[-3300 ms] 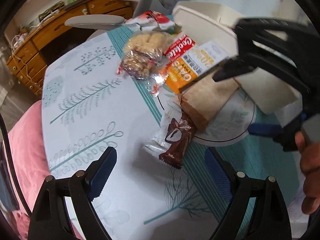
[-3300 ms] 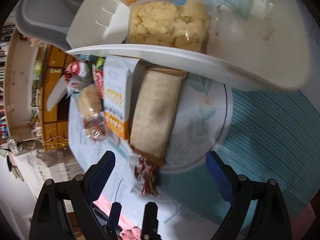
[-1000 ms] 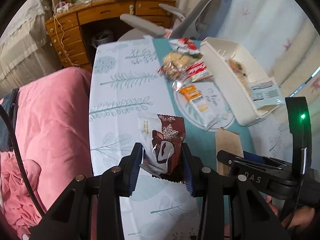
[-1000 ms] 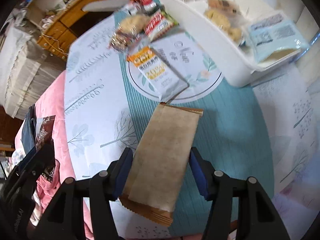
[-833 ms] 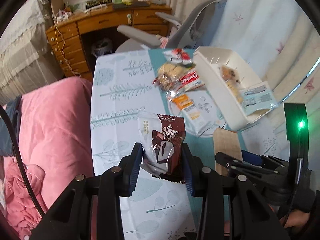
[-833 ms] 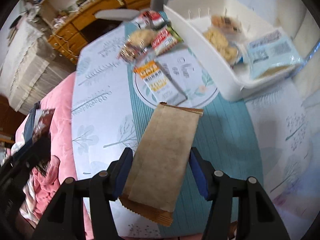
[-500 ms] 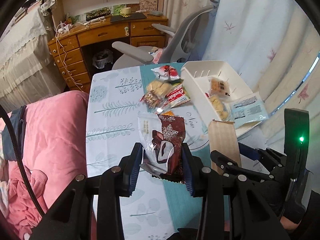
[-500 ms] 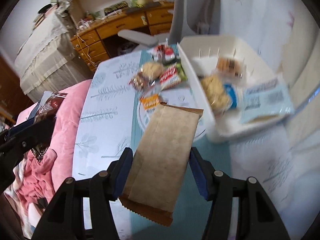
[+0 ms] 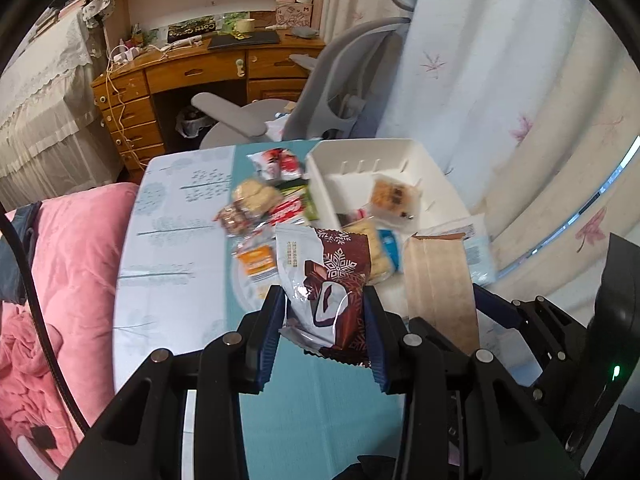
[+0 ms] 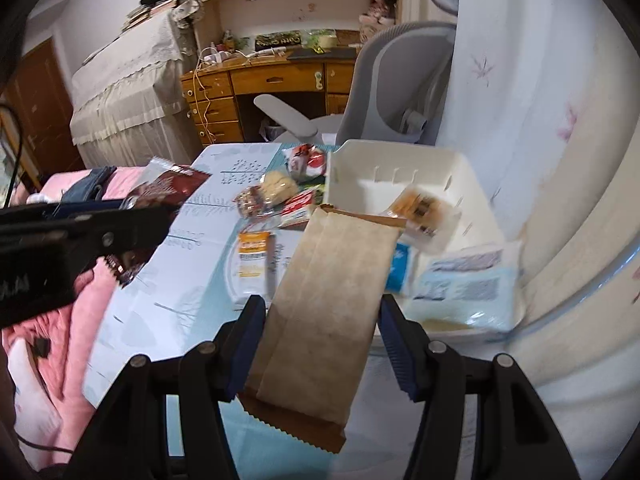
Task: Organize snacks
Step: 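Carry both packs into the white basket and open both tools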
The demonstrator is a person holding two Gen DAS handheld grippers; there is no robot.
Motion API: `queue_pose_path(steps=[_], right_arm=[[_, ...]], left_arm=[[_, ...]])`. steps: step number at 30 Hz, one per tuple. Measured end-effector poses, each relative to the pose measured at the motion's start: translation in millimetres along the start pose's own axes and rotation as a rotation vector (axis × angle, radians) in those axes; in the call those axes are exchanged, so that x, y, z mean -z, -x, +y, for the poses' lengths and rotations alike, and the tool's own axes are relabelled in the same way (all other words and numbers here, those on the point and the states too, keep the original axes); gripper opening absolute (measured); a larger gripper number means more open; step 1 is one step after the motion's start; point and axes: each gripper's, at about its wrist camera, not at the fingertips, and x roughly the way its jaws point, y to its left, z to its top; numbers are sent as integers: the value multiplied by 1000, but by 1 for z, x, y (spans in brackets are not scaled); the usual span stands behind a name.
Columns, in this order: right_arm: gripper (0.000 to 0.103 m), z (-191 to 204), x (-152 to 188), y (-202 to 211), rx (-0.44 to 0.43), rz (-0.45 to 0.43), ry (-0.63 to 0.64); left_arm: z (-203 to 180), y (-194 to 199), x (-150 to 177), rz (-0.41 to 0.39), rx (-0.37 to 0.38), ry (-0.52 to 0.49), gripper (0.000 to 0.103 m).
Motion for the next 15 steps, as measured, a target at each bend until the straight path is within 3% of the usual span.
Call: queue_pose_path(steps=[6, 15], right_arm=[[58, -37, 3, 8, 15, -36, 71], [58, -93, -5, 9, 41, -51, 75]], left_arm=[[-40, -14, -8, -24, 28, 6, 37], [-88, -40, -26, -44, 107, 3, 37]])
